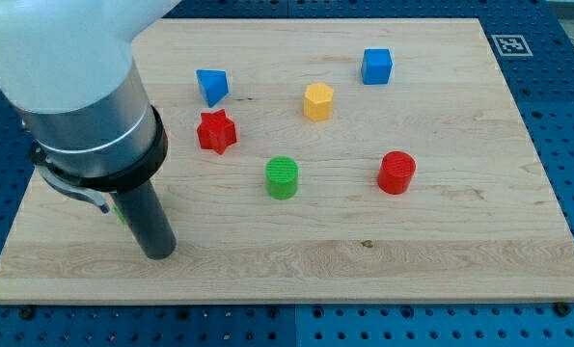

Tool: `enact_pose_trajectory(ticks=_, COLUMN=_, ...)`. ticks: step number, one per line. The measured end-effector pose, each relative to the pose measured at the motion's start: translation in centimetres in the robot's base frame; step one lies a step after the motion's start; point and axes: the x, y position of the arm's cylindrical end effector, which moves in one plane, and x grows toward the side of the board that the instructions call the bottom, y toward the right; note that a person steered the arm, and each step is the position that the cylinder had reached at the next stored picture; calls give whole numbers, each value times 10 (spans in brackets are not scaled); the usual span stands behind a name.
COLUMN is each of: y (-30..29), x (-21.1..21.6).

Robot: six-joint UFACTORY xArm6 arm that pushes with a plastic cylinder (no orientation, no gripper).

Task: Slightly move the green star to the bottom right of the yellow heart

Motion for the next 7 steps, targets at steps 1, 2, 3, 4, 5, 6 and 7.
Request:
enact_pose_trajectory(ticks=1, y=0, x=-5)
enact_pose_trajectory(ticks=2, y=-2, x=-5)
enact_pose_trajectory(ticks=3, y=-15, x=-8)
enact_pose_trajectory(ticks=4, y=-16, x=-8)
enact_pose_trajectory(ticks=5, y=-16, x=-22)
enact_pose_trajectory(ticks=6, y=-16, x=-30)
enact_pose_trajectory(ticks=7, y=-16, x=-30)
